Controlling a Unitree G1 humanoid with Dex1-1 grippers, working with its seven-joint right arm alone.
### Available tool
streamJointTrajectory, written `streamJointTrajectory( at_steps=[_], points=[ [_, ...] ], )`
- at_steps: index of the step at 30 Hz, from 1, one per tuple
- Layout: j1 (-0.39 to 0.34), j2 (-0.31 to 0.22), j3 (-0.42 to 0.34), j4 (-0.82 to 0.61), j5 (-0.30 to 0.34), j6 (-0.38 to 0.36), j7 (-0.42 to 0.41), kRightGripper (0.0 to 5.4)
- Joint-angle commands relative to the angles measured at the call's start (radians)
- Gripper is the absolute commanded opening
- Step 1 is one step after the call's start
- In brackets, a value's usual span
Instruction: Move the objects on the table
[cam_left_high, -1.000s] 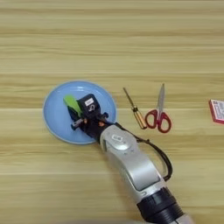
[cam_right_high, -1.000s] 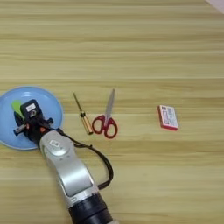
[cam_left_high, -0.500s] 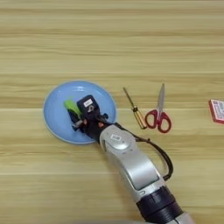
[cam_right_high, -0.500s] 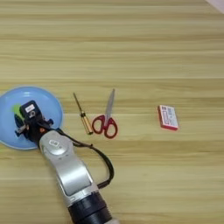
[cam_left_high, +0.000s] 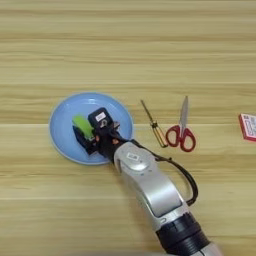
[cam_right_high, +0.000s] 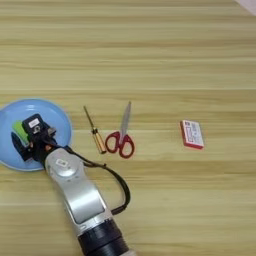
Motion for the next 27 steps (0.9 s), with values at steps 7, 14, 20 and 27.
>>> streamJointTrajectory(
  at_steps=[7,14,20,27],
  points=[
    [-0.065,0.0,-0.031,-0.092,0.001,-0.01,-0.003,4.61],
    [-0.067,-0.014,-0.064,-0.128,0.011,0.001,-0.003,5.36],
    [-0.07,-0.028,-0.107,-0.145,0.019,0.005,-0.005,5.36],
    [-0.066,-0.039,-0.131,-0.146,0.018,-0.002,-0.008,5.36]
  ],
)
